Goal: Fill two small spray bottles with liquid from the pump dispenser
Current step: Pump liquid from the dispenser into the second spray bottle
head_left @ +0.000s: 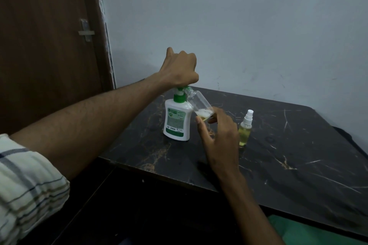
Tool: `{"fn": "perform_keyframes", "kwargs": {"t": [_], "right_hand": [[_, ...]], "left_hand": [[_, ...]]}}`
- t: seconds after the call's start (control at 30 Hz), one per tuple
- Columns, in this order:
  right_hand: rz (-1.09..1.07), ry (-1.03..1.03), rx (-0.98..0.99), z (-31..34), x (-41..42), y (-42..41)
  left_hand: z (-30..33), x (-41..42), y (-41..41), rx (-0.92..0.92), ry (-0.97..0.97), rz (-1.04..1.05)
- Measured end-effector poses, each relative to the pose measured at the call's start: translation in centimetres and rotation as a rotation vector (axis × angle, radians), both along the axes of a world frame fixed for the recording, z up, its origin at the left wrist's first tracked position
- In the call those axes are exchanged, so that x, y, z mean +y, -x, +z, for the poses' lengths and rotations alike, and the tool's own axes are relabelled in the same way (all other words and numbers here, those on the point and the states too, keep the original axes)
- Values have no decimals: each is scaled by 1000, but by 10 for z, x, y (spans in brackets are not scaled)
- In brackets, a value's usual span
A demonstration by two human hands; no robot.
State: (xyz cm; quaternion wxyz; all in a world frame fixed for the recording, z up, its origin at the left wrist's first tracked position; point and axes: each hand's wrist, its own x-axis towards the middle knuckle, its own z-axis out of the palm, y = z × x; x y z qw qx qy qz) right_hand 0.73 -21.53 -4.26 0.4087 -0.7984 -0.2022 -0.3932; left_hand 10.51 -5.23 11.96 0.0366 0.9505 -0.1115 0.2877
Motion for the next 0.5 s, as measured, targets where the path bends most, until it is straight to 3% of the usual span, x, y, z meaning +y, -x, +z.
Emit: {"fn": "perform_keyframes", "kwargs": {"t": [0.5], "right_hand": [[2,6,10,3,0,2]], "left_hand": [[-5,-1,0,17,49,3]]}}
